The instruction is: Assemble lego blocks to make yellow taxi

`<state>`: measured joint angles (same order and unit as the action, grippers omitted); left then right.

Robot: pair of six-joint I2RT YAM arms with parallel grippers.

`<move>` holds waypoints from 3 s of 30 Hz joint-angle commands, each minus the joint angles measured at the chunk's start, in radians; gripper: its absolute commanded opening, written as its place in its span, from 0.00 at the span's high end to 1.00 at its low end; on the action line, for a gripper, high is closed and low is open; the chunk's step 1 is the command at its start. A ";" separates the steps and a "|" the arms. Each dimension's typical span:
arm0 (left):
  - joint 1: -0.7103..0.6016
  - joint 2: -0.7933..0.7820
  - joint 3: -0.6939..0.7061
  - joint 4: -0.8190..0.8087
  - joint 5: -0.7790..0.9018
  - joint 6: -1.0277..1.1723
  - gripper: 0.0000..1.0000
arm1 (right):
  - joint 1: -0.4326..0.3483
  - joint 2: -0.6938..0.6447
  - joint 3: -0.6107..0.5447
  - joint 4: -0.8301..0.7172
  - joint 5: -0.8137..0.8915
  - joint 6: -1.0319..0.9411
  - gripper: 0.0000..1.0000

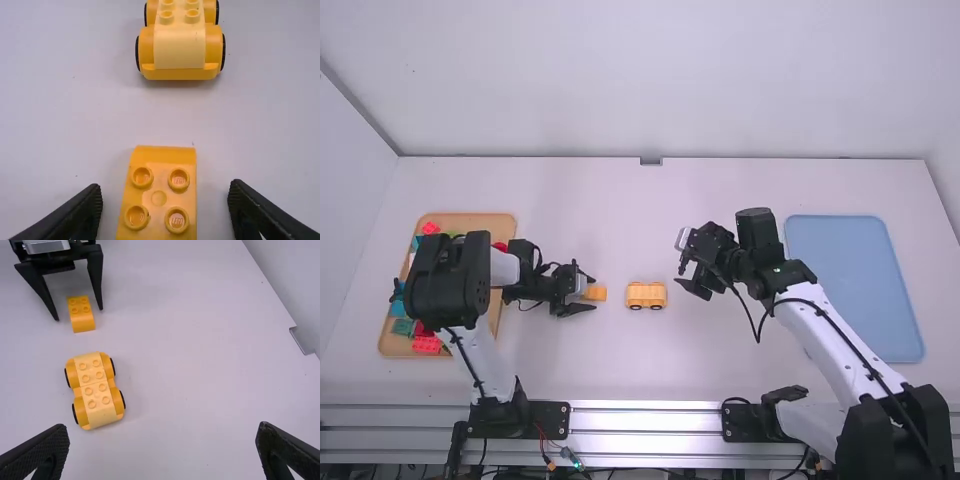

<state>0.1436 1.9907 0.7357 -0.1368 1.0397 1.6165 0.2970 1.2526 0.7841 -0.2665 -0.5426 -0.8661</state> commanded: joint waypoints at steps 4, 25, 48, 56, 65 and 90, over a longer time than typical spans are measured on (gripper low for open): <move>0.006 0.003 -0.004 -0.004 -0.030 -0.011 0.38 | 0.011 -0.011 0.015 -0.004 0.034 -0.028 0.01; 0.006 0.003 -0.006 0.016 -0.009 -0.011 0.67 | 0.011 -0.011 0.015 -0.006 0.034 -0.103 0.01; -0.188 -0.280 -0.005 0.000 0.020 -0.312 0.71 | 0.005 0.366 -0.180 0.355 -0.378 -0.224 0.01; -0.238 -0.280 -0.008 -0.002 0.101 -0.312 0.73 | -0.002 0.575 -0.314 0.897 -0.510 -0.059 0.01; -0.320 -0.280 -0.025 0.083 0.085 -0.381 0.78 | 0.000 0.795 -0.305 1.246 -0.512 0.174 0.01; -0.385 -0.159 -0.091 0.510 0.021 -0.734 0.85 | 0.085 0.941 -0.195 1.228 -0.451 0.170 0.01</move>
<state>-0.2241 1.8130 0.6205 0.3782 1.0279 0.8883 0.3782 2.1849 0.5797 0.9630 -1.0149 -0.7048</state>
